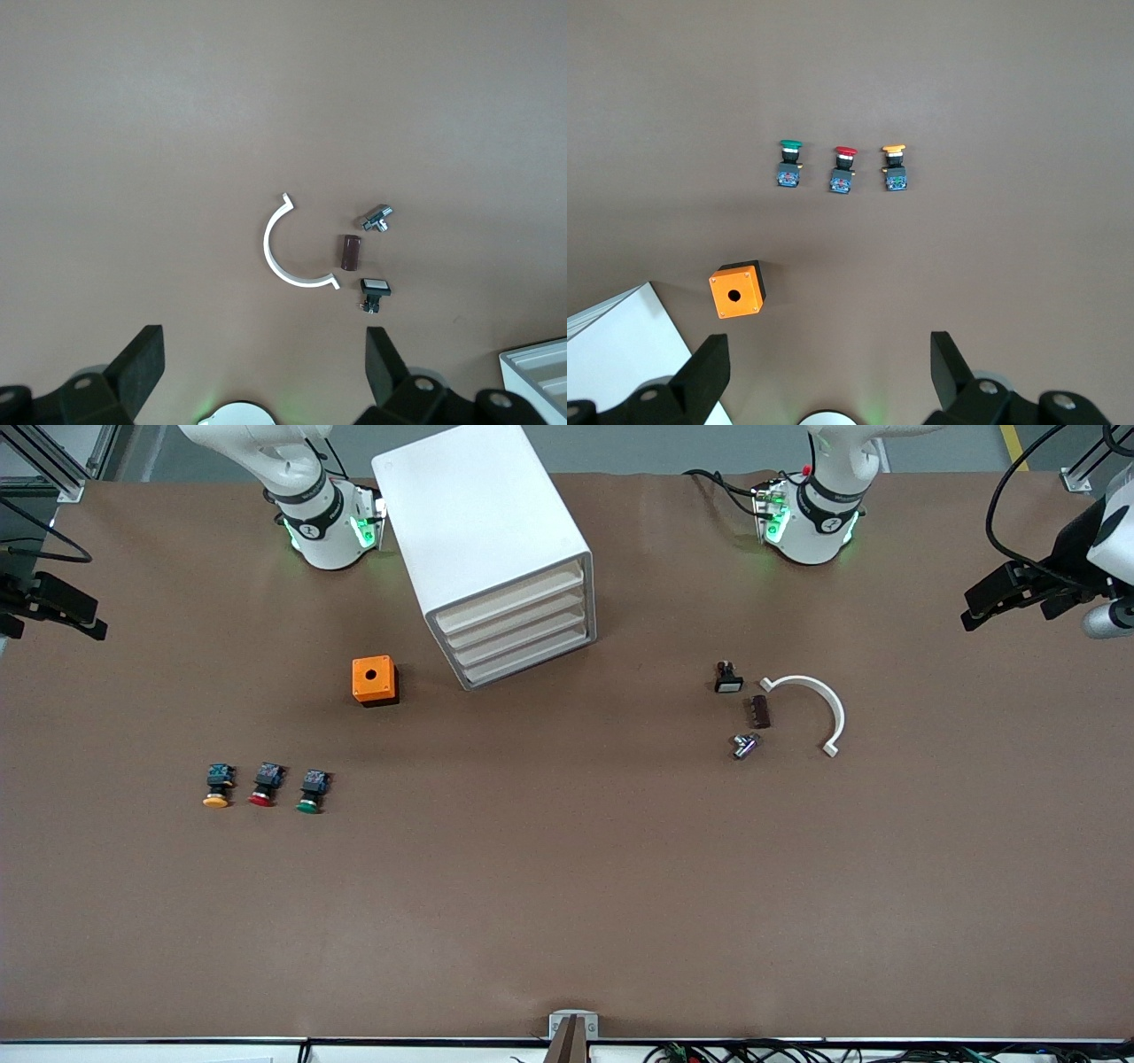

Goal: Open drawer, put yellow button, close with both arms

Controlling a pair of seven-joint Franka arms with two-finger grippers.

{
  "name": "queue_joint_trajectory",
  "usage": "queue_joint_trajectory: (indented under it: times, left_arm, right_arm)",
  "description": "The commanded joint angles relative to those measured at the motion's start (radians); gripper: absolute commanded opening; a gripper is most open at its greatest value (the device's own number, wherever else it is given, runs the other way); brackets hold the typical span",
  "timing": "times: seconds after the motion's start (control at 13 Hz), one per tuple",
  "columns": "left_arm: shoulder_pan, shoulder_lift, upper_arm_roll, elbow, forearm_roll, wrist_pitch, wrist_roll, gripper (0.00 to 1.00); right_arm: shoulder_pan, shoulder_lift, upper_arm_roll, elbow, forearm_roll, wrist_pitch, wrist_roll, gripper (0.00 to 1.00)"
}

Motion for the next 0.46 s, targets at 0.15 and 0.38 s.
queue_joint_trajectory:
  times: [0.15, 0.38]
  left_arm:
    - [0.0, 0.021, -0.007, 0.03, 0.015, -0.004, 0.011, 1.0]
    - [0.012, 0.094, -0.007, 0.049, 0.013, -0.007, 0.02, 1.0]
  right_arm:
    - [-0.008, 0.016, 0.004, 0.032, 0.017, -0.02, -0.015, 1.0]
    - [-0.008, 0.016, 0.004, 0.032, 0.017, -0.02, -0.015, 1.0]
